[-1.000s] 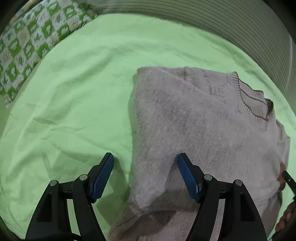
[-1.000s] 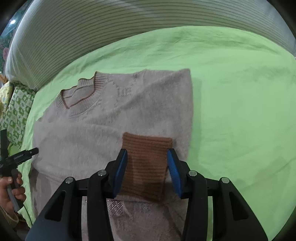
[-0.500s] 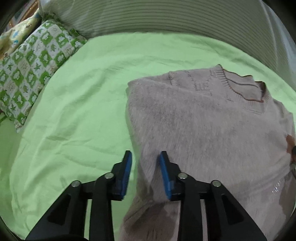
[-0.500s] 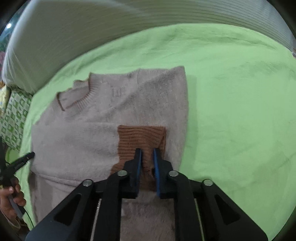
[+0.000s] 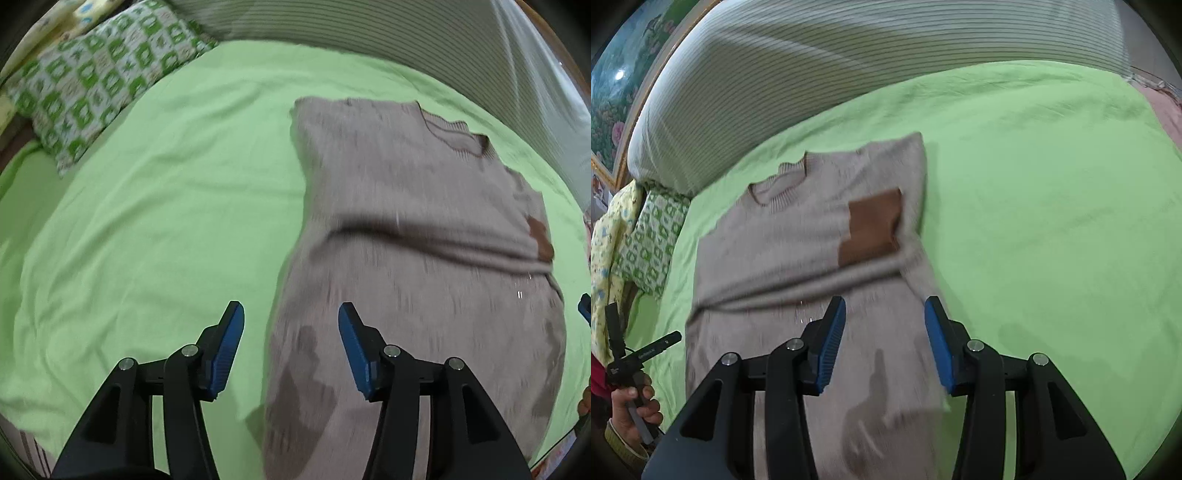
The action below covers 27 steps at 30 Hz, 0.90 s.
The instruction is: Fold small clothes
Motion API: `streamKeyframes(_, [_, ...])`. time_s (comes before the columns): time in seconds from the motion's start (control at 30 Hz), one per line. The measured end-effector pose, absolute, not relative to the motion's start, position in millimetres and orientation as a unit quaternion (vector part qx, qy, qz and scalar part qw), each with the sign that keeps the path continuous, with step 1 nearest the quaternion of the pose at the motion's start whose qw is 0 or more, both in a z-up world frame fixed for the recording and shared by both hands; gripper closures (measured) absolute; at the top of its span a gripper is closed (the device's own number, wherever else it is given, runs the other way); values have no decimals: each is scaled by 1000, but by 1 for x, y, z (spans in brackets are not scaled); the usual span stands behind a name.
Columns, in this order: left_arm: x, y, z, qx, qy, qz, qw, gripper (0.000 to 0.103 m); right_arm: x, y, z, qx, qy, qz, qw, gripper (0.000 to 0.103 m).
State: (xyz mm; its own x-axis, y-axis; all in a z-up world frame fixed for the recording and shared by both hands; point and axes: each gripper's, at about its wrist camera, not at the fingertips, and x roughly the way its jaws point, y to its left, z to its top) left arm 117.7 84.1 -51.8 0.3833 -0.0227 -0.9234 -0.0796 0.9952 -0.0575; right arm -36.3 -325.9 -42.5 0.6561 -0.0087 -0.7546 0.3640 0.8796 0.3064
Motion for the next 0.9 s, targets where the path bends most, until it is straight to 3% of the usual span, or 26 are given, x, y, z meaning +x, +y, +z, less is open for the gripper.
streamKeyframes(0.7, [-55,89,-95,-57,660,-91,744,47,-218,-271,-108,329,454,-20,827,57])
streamKeyframes(0.9, [-84,74,-109,-52,680,-134,719,33,-206,-238,-132,335,479,16,811,57])
